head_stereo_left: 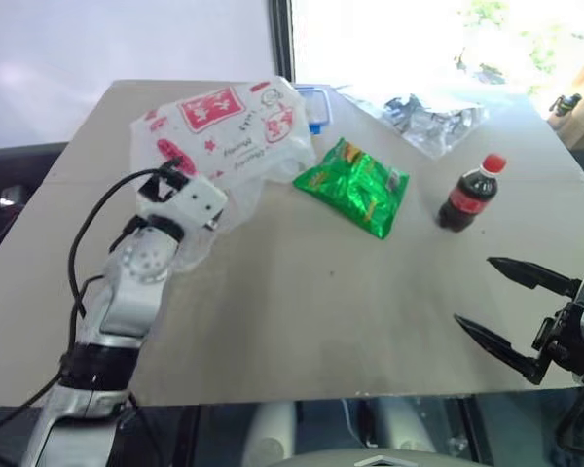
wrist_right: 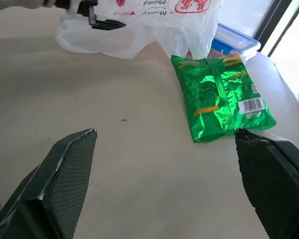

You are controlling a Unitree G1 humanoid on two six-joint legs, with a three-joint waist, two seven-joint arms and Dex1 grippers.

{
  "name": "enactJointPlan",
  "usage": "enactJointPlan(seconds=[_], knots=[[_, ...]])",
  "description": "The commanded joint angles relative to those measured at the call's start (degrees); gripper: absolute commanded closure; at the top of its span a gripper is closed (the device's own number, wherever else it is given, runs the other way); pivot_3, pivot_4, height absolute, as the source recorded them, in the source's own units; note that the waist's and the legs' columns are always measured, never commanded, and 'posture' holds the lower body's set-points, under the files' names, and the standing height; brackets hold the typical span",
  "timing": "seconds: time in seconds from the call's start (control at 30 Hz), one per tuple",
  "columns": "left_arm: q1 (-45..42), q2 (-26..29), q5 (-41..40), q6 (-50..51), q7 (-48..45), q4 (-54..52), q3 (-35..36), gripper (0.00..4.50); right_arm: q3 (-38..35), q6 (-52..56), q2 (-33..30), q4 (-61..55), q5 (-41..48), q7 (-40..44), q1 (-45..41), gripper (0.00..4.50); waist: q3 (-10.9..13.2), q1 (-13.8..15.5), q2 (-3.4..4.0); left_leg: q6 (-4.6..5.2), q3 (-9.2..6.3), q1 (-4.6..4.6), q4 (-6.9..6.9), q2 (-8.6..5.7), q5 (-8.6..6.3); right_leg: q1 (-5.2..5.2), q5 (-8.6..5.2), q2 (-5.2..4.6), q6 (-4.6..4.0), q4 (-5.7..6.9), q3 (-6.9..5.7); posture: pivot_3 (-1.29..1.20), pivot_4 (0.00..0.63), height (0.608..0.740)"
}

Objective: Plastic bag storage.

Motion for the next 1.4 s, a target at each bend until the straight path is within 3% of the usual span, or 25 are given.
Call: enactJointPlan(seconds=[0.03,0.13,0.3,0.33,0.47,0.57,0.63,0.83,1.03,1.2,1.4], knots=[[-4.3,-0.7,5.0,-2.4,4.0,6.6,-2.3,0.69,1.1,-1.8,0.9,-2.6,-0.7,-1.8,0.2,0.0,0.0,-0.1,-0.01,0.0,0.02,-0.02,0.0,-0.01,0.0,-0.03,0.0,0.0,0.01,0.01,0.02,0.0,0.15,0.74],[-4.6,-1.7,5.9,-2.9,4.0,7.0,-3.3,1.87,2.9,-1.7,1.5,-4.2,-1.4,-3.4,0.6,0.0,0.0,-0.2,-0.01,0.0,-0.03,-0.03,-0.01,0.0,0.0,-0.05,0.0,0.02,0.03,0.04,-0.02,0.0,0.15,0.74],[-5.2,-3.4,4.4,-1.1,4.2,3.0,-0.1,4.3,10.2,0.2,0.8,-4.4,-7.4,-8.3,-3.3,0.0,0.0,-0.1,-0.03,-0.01,-0.04,-0.03,-0.01,0.0,0.0,-0.04,0.01,-0.01,0.04,0.06,-0.05,0.0,0.15,0.74],[-5.8,-3.7,3.3,0.2,3.7,2.1,1.2,4.41,13.1,1.0,0.4,-4.0,-10.2,-10.2,-5.7,0.0,0.0,-0.2,-0.04,-0.01,-0.04,-0.03,0.0,0.0,0.0,-0.03,0.01,-0.01,0.05,0.06,-0.04,0.0,0.15,0.74],[-8.8,-4.7,-6.1,8.7,-2.0,-3.3,8.6,4.41,30.0,6.5,-0.7,4.7,-28.0,-18.8,-20.7,0.0,0.0,-1.0,-0.09,-0.02,-0.04,0.04,0.07,0.02,0.02,-0.03,0.06,0.02,0.11,0.14,-0.02,0.0,0.15,0.74],[-11.8,-3.7,-10.8,17.0,-6.7,-7.8,11.4,4.41,41.6,7.3,2.5,16.9,-39.0,-23.4,-33.1,0.0,0.0,-1.5,-0.24,-0.03,-0.12,0.0,0.15,-0.05,0.04,0.02,0.08,0.0,0.14,0.14,-0.1,0.0,0.15,0.74],[-13.2,-3.0,-11.7,20.5,-8.1,-9.8,11.7,4.41,45.0,8.8,6.5,23.1,-41.9,-26.3,-39.0,0.0,0.1,-1.5,-0.24,-0.04,-0.14,-0.05,0.2,-0.04,0.05,-0.03,0.09,0.03,0.14,0.17,-0.1,0.0,0.15,0.74],[-16.8,-2.2,-12.9,28.2,-8.6,-13.8,11.7,4.41,43.0,18.0,22.0,37.9,-39.6,-33.1,-50.1,0.0,0.1,-1.3,-0.2,-0.07,-0.31,-0.16,0.08,-0.1,0.06,-0.1,0.1,-0.02,0.15,0.18,-0.23,0.0,0.15,0.74],[-16.7,-2.5,-13.1,31.7,-8.2,-17.0,11.3,4.41,32.1,29.4,33.1,42.3,-31.3,-37.8,-55.4,0.0,0.1,-1.3,-0.18,-0.07,-0.53,-0.21,0.01,-0.13,0.05,-0.12,0.1,-0.07,0.15,0.12,-0.27,0.0,0.15,0.74],[-16.7,-3.3,-13.8,33.5,-7.9,-18.4,10.7,4.41,25.9,34.5,37.1,43.7,-26.7,-40.6,-58.2,0.0,0.1,-1.5,-0.16,-0.06,-0.57,-0.14,0.0,-0.14,0.04,-0.13,0.1,-0.06,0.15,0.29,-0.3,0.0,0.15,0.74],[-16.7,-4.0,-14.0,33.9,-7.5,-18.8,10.0,4.41,31.2,31.2,34.9,49.8,-29.7,-39.9,-60.0,0.0,0.1,-1.6,-0.16,-0.06,-0.51,-0.1,0.01,-0.16,0.04,-0.19,0.1,-0.06,0.15,0.46,-0.27,0.0,0.15,0.74]])
